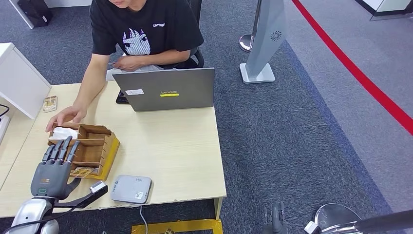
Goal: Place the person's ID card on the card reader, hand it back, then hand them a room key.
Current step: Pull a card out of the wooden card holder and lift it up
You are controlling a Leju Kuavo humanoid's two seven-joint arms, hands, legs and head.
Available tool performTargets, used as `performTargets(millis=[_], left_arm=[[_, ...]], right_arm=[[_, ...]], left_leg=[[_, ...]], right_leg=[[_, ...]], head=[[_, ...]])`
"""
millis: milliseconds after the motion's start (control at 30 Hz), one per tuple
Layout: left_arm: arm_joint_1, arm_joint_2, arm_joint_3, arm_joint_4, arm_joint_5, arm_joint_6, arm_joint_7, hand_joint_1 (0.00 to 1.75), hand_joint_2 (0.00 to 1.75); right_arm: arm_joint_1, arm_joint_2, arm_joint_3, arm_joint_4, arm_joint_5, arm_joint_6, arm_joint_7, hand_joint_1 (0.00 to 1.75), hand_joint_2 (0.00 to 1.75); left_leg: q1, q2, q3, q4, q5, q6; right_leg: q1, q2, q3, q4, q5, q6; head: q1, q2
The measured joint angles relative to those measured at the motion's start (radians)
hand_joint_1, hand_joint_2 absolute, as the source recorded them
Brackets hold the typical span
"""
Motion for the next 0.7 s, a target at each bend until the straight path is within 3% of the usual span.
performTargets(millis=[700], left_arm=[[0.006,0.000,-0.015,0.034,0.005,0.011,-0.019,0.00,1.75]], right_arm=[[0.000,0.000,0.000,0.000,-0.001,0.001,-0.001,0.00,1.75]], left_leg=[[0.000,0.000,0.000,0.000,0.000,0.000]], right_leg=[[0.000,0.000,0.000,0.000,0.000,0.000]], head=[[0.000,0.000]])
